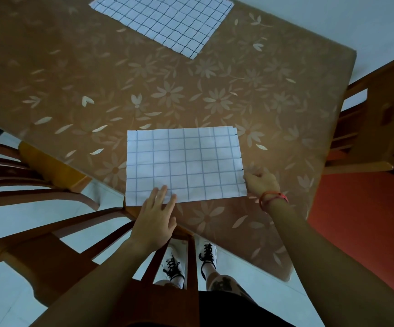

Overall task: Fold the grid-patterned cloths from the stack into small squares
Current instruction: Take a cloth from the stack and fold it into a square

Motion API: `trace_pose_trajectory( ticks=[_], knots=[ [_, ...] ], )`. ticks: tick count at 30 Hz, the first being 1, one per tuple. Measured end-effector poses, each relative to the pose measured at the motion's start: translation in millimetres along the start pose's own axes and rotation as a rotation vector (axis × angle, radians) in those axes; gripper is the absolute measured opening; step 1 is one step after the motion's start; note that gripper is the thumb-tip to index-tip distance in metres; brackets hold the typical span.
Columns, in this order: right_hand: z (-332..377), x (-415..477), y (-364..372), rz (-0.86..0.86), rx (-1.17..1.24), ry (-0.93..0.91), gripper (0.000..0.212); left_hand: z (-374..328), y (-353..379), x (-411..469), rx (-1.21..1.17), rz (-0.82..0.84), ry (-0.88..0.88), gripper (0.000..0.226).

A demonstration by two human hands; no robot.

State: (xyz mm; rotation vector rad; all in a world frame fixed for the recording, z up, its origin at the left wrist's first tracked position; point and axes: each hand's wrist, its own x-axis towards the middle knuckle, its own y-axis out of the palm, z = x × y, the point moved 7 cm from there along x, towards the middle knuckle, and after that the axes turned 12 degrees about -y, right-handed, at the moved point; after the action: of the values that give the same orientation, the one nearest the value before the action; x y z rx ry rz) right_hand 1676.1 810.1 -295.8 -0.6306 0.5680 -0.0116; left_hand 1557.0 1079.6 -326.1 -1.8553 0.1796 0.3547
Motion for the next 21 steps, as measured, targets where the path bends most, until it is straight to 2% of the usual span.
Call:
trace_pose_trajectory(
  ticks=[5, 10, 11, 17, 21],
  knots=[
    [-4.1, 11.1, 11.2, 0.039, 0.129, 0.035, 0.018, -0.1, -1.9, -0.4, -0.004, -0.012, -0.002, 0.061],
    [-8.4, 24.5, 13.5, 0.087, 0.104, 0.015, 0.05, 2.6, -0.9, 0.0, 0.004, -0.016, -0.002, 0.062],
    [-5.4, 25.4, 12.1, 0.087, 0.076, 0.009, 0.05, 3.0, -0.9, 0.1, 0.004, -0.017, -0.001, 0.061],
    [12.4, 40.9, 3.8, 0.056, 0.018, -0.026, 0.018, 5.4, -1.1, 2.2, 0.007, -0.03, -0.029, 0.061],
    [4.6, 51.9, 0.5, 0.039, 0.045, 0.002, 0.014, 2.1, -2.1, 7.3, 0.016, -0.033, -0.03, 0.062]
  ],
)
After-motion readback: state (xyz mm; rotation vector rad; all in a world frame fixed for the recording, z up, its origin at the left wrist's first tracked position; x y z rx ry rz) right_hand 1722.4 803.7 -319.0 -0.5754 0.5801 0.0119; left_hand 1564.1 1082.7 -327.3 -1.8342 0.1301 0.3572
